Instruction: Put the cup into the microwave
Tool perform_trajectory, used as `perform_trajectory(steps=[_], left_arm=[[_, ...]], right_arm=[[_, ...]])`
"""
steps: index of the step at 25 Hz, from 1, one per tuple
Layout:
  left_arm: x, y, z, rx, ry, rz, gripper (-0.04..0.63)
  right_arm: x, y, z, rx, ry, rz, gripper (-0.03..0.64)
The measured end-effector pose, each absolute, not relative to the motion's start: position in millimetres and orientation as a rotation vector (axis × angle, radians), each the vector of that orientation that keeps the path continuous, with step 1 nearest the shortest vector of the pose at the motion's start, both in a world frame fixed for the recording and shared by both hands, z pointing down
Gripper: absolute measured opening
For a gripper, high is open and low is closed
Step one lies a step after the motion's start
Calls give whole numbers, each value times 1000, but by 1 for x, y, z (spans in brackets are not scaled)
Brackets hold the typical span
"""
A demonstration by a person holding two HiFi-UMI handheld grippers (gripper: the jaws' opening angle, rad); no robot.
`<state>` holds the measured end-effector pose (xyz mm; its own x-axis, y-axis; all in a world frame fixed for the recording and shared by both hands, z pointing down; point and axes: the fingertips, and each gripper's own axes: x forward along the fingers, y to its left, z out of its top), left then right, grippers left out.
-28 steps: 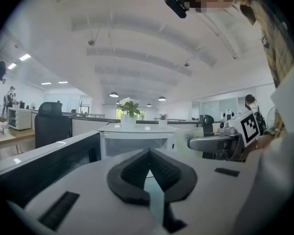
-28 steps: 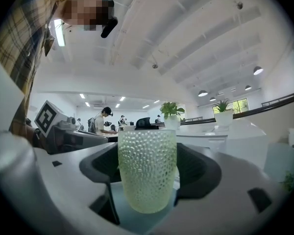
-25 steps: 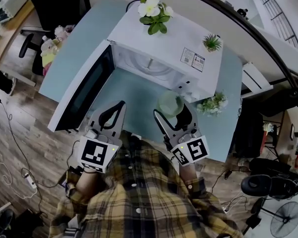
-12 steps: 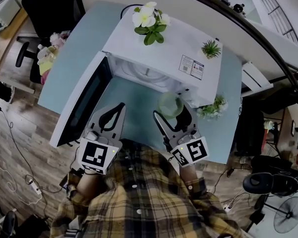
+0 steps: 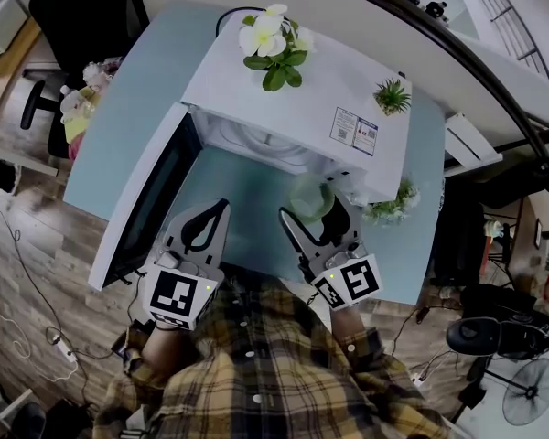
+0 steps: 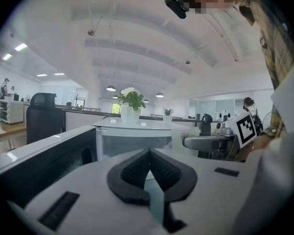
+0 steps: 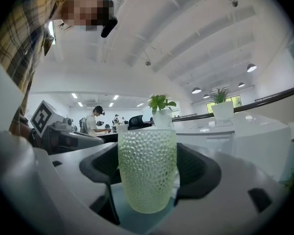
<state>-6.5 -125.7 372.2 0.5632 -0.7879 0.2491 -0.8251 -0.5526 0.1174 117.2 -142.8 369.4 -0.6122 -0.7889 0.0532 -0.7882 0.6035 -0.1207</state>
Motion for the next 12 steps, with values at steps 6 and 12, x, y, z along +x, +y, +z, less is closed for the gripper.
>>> perform_trajectory(steps=[6, 12], left_arm=[[-10, -133, 380, 2547, -1341, 275, -9], [-11, -133, 396, 2534, -1303, 285, -9]], right_arm=[[113, -154, 381, -1399, 2789, -247, 345], [107, -167, 399, -1435, 2774, -259, 345]])
